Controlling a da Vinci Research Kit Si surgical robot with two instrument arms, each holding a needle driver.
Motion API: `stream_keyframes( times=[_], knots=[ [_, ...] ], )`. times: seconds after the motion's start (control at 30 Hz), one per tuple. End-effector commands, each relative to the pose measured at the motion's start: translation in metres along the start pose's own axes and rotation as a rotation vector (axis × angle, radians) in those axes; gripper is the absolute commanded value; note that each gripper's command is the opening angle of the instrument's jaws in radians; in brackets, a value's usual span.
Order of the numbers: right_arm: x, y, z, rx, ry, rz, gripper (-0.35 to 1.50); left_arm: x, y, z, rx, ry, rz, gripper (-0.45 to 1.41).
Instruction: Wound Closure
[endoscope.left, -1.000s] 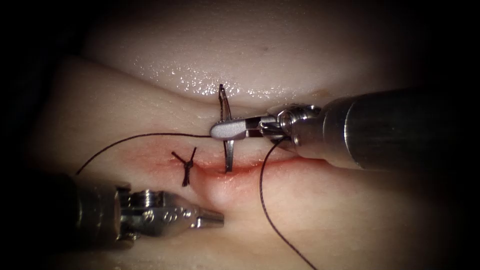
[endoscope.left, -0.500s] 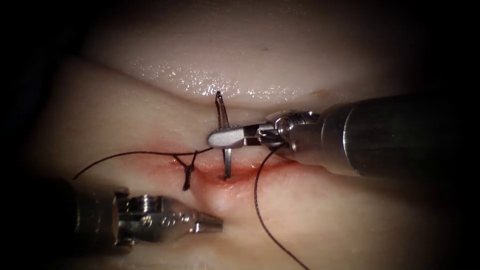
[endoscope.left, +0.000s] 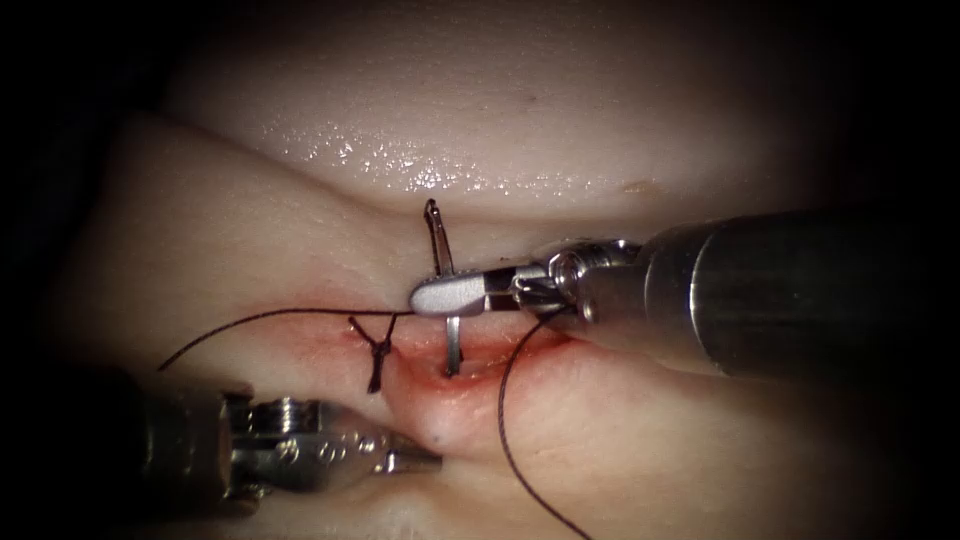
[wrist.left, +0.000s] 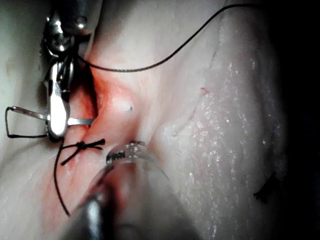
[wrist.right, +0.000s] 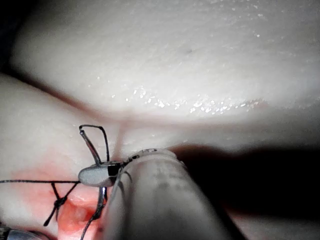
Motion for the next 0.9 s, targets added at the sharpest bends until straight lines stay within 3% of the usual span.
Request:
stream_keyframes(
  times=[0.03, 0.9],
  knots=[
    [-0.0001, 0.0005, 0.0009, 0.004, -0.001, 0.021, -0.35, 0.0, 0.0003, 0.0009, -0.002, 0.0, 0.0, -0.45],
    [-0.0038, -0.0019, 0.0005, 0.022, -0.028, 0.08, -0.35, 0.0001, 0.0, 0.0009, -0.003, 0.001, -0.003, -0.45]
  ],
)
